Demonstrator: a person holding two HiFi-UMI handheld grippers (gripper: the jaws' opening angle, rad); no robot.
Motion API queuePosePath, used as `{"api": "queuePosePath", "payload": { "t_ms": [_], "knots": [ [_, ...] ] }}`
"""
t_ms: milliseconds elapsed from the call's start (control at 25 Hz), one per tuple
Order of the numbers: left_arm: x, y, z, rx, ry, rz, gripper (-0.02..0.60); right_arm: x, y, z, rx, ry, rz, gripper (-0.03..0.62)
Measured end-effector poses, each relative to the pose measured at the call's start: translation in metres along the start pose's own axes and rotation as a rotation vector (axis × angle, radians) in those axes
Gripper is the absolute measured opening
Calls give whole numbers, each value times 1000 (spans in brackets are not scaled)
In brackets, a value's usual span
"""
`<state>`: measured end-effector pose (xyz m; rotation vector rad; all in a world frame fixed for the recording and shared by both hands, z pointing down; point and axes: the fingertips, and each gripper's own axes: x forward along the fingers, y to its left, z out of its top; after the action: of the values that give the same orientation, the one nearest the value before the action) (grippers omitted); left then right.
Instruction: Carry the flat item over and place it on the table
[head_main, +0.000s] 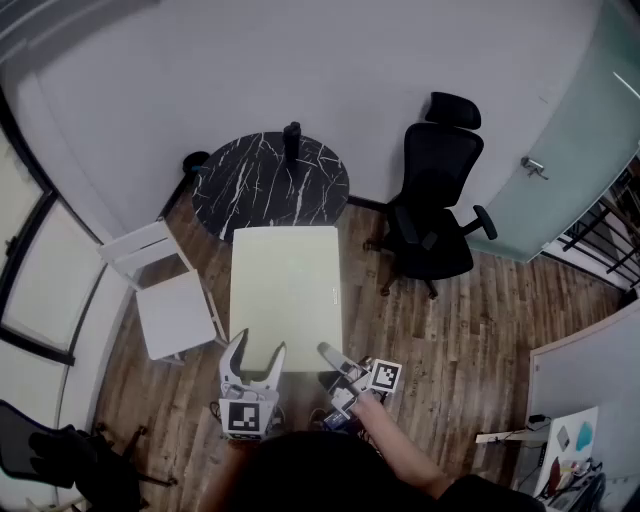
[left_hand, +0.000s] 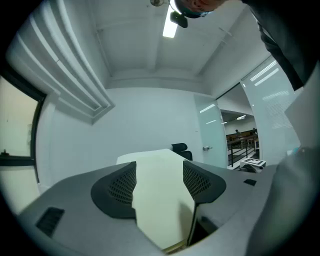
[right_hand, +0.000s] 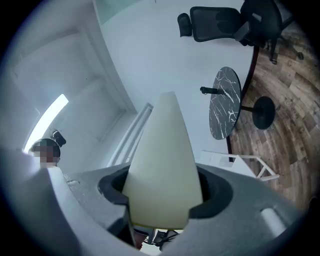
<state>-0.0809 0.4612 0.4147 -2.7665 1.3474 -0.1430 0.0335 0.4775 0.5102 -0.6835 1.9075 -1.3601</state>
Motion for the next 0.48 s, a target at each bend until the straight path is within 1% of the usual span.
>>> {"api": "queuePosePath", "payload": {
  "t_ms": [120, 200, 280, 400, 480],
  "knots": [
    [-7, 34, -3, -37, -3, 66, 287, -2, -1, 18, -30, -1, 4, 288],
    [-13, 51, -11, -41, -4, 88, 287, -7, 0, 28, -46, -3, 9, 288],
    [-20, 62, -21, -39, 18, 103, 287, -14, 0, 34, -63, -4, 6, 294],
    [-24, 62, -27, -33, 33, 112, 287, -23, 0, 41, -79, 2, -7, 298],
    [-20, 49, -24, -32, 28, 96, 287, -26, -1, 44, -89, 3, -16, 298]
  ]
}}
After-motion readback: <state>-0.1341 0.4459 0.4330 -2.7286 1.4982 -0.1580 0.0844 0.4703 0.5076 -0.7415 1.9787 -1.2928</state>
